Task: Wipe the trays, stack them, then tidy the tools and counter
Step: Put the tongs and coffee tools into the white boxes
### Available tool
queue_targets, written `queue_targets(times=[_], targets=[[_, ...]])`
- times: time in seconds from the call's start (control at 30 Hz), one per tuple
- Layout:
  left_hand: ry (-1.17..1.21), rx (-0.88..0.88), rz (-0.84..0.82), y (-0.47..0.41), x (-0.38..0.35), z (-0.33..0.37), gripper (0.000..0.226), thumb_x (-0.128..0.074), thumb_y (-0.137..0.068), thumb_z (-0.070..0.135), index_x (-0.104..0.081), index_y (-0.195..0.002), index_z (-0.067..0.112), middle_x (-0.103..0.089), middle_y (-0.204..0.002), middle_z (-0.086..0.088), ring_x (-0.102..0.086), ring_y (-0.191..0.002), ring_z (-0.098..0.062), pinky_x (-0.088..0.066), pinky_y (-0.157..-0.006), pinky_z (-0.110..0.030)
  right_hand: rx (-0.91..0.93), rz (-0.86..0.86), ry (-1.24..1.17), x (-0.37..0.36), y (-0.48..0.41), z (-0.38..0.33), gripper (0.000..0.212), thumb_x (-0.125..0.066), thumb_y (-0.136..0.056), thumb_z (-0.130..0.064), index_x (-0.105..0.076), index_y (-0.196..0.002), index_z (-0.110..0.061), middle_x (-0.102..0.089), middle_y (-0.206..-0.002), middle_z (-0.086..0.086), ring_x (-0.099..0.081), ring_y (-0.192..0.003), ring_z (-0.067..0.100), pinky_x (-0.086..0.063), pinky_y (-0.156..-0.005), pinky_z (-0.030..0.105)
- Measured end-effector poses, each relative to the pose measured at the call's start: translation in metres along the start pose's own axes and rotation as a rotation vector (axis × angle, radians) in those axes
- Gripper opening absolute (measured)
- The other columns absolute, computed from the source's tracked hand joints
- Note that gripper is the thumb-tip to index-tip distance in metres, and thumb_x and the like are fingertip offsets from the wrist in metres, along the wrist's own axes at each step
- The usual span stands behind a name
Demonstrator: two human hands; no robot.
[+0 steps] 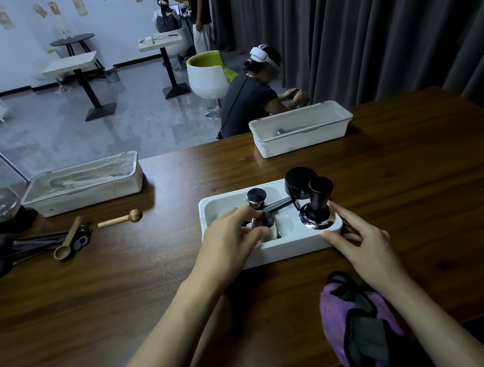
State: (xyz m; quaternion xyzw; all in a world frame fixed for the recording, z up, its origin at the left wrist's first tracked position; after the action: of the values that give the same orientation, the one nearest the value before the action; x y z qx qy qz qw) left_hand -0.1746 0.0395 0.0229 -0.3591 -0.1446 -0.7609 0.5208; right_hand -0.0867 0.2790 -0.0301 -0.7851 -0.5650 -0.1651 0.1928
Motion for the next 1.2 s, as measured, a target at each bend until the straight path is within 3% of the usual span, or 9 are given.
queue_targets(times=[0.2,0.3,0.4,0.47,0.53,0.63,0.87,1.0,1.2], targets=[[-0.336,-0.095,0.177,0.016,0.010,0.007,0.034,-0.067,-0.088,0.061,-0.057,-0.114,0.041,-0.070,-0.098,0.013,-0.067,-0.089,-0.012,-0.054,-0.071,-0.036,0.011,-0.018,0.012,0.001,0.000,0.001,0.068,-0.061,-0.076,-0.070,-0.039,-0.140,-0.063,-0.060,-0.136,-0.014,-0.063,-0.112,0.005,-0.058,-0.092,0.035],[-0.322,-0.111,0.329,0.034,0.018,0.002,0.048,-0.065,-0.089,0.064,-0.064,-0.125,0.031,-0.069,-0.116,0.013,-0.063,-0.101,-0.015,-0.048,-0.084,-0.031,0.011,-0.038,-0.019,0.000,-0.003,0.003,0.071,-0.063,-0.076,-0.068,-0.041,-0.142,-0.059,-0.059,-0.137,-0.016,-0.063,-0.113,0.004,-0.056,-0.092,0.030],[-0.295,0.048,0.417,0.054,0.029,-0.020,0.069,-0.059,-0.087,0.070,-0.054,-0.144,0.031,-0.057,-0.144,0.005,-0.054,-0.122,-0.019,-0.046,-0.102,-0.038,0.012,-0.099,-0.069,0.003,-0.009,0.003,0.080,-0.066,-0.074,-0.064,-0.038,-0.148,-0.052,-0.053,-0.139,-0.022,-0.058,-0.116,-0.001,-0.050,-0.091,0.014],[-0.151,0.217,0.366,0.064,0.030,-0.035,0.078,-0.064,-0.083,0.070,-0.037,-0.153,0.046,-0.056,-0.144,0.013,-0.056,-0.122,-0.013,-0.047,-0.102,-0.036,0.006,-0.170,-0.062,0.001,-0.015,-0.001,0.085,-0.066,-0.073,-0.064,-0.029,-0.148,-0.057,-0.045,-0.136,-0.030,-0.055,-0.117,0.001,-0.048,-0.094,0.017],[-0.050,0.340,0.281,0.071,0.022,-0.046,0.084,-0.071,-0.082,0.063,-0.023,-0.151,0.062,-0.067,-0.119,0.023,-0.063,-0.105,-0.005,-0.047,-0.087,-0.027,-0.009,-0.231,-0.024,-0.002,-0.020,-0.003,0.087,-0.065,-0.072,-0.066,-0.022,-0.147,-0.060,-0.041,-0.133,-0.034,-0.052,-0.124,0.009,-0.048,-0.104,0.031],[-0.017,0.420,0.299,0.076,0.020,-0.053,0.078,-0.068,-0.082,0.067,-0.029,-0.149,0.062,-0.072,-0.089,0.022,-0.067,-0.096,-0.005,-0.046,-0.080,-0.026,-0.047,-0.261,0.013,-0.007,-0.026,-0.001,0.091,-0.063,-0.070,-0.075,-0.018,-0.148,-0.062,-0.044,-0.149,-0.022,-0.044,-0.138,0.015,-0.041,-0.114,0.044],[0.013,0.486,0.307,0.072,0.026,-0.054,0.078,-0.079,-0.078,0.057,-0.044,-0.147,0.052,-0.069,-0.089,0.026,-0.067,-0.104,-0.006,-0.046,-0.083,-0.030,-0.088,-0.224,0.035,-0.010,-0.025,0.004,0.096,-0.066,-0.065,-0.080,-0.010,-0.144,-0.072,-0.045,-0.150,-0.023,-0.045,-0.139,0.018,-0.041,-0.114,0.045],[0.002,0.516,0.309,0.073,0.035,-0.059,0.078,-0.081,-0.074,0.059,-0.049,-0.144,0.047,-0.065,-0.079,0.029,-0.065,-0.102,-0.006,-0.043,-0.082,-0.029,-0.058,-0.227,0.021,-0.017,-0.032,-0.008,0.081,-0.072,-0.069,-0.071,-0.017,-0.128,-0.083,-0.036,-0.129,-0.049,-0.041,-0.141,0.012,-0.039,-0.114,0.039],[-0.046,0.493,0.379,0.057,0.075,-0.065,0.080,-0.079,-0.074,0.061,-0.049,-0.145,0.042,-0.069,-0.093,0.015,-0.067,-0.105,-0.015,-0.044,-0.086,-0.035,0.003,-0.219,-0.001,-0.035,-0.059,-0.046,0.091,-0.075,-0.071,-0.064,-0.025,-0.147,-0.062,-0.043,-0.132,-0.047,-0.041,-0.137,-0.001,-0.037,-0.114,0.031]])
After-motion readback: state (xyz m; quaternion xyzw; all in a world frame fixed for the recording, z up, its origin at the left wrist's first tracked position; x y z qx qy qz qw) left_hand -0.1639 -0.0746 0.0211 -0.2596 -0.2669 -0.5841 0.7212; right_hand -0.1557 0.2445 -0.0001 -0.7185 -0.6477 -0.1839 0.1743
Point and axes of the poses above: each hand's wrist, its own y-axis away from the middle knuckle, its own x-axis out of the back of the hand, z = x × y, the point moved 8 cm from there along -y, towards the middle knuckle
